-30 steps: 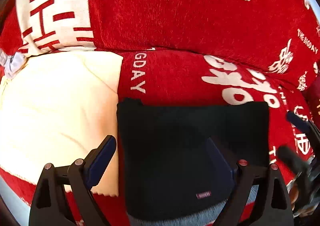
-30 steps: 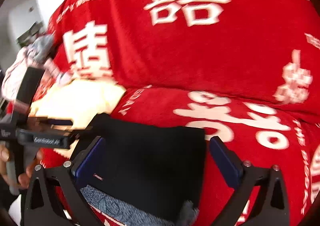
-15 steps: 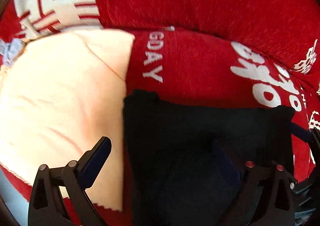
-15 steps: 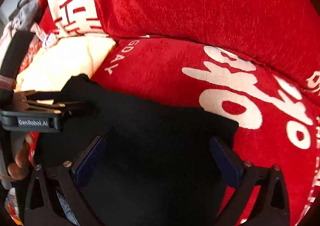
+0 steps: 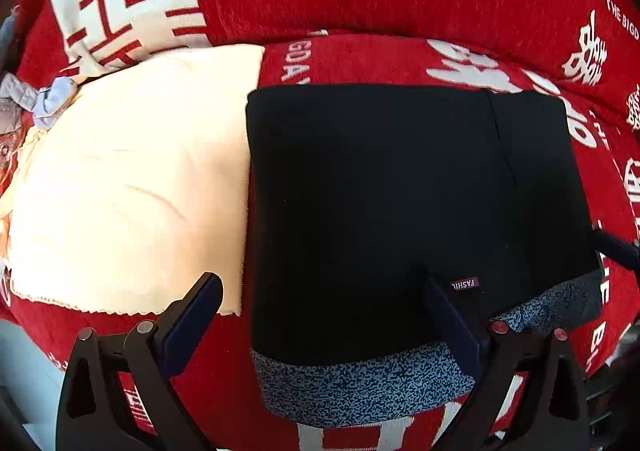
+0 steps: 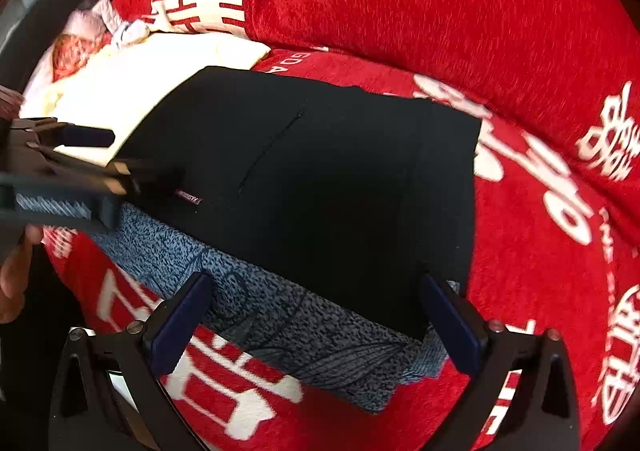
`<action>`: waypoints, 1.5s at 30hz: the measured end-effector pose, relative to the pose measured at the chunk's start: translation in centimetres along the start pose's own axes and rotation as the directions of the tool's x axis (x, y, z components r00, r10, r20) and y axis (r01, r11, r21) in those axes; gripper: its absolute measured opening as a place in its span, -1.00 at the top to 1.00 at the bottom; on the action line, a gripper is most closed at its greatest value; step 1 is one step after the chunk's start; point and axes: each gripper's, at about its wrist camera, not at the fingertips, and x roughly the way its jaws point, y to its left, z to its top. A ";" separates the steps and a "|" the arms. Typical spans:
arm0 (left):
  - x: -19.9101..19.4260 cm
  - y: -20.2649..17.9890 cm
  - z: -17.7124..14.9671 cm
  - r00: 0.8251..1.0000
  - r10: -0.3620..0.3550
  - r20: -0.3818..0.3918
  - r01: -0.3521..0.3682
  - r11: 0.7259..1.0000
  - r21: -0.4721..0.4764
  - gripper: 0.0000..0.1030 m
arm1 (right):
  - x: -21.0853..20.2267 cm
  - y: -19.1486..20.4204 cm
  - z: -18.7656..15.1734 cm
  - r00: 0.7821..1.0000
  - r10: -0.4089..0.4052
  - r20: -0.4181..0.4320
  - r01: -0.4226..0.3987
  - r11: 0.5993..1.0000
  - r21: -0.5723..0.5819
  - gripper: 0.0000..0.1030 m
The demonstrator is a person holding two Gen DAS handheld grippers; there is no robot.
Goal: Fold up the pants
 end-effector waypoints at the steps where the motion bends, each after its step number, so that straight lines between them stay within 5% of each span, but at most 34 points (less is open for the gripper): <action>1: -0.3 0.0 -0.1 1.000 -0.001 0.000 0.001 1.000 0.001 -0.96 | -0.1 0.1 -0.1 1.000 -0.011 -0.010 0.011 1.000 0.001 -1.00; 7: -3.4 -0.6 -1.8 0.997 0.006 0.074 -0.009 0.999 0.031 -0.96 | -2.5 -0.2 -1.3 1.000 -0.019 0.003 0.018 0.997 0.076 -1.00; 14: -1.7 -1.0 -3.6 1.000 0.011 0.002 -0.011 0.999 0.034 -0.96 | -1.5 -0.2 -2.5 0.995 0.092 -0.025 -0.087 0.984 0.152 -1.00; 22: -4.7 -1.5 -5.0 0.997 -0.008 0.079 0.005 0.999 0.045 -0.96 | -5.3 -1.2 -3.0 0.999 0.006 0.041 -0.016 0.966 0.257 -1.00; 28: -5.5 -1.6 -5.6 0.996 -0.006 0.086 0.004 1.000 0.023 -0.96 | -6.3 -0.6 -2.7 0.996 -0.092 0.011 0.086 0.963 0.255 -1.00; 45: -6.2 -1.1 -6.5 0.993 -0.020 0.116 0.020 1.000 0.003 -0.96 | -5.3 0.0 -3.2 0.996 -0.081 -0.044 0.090 0.952 0.292 -1.00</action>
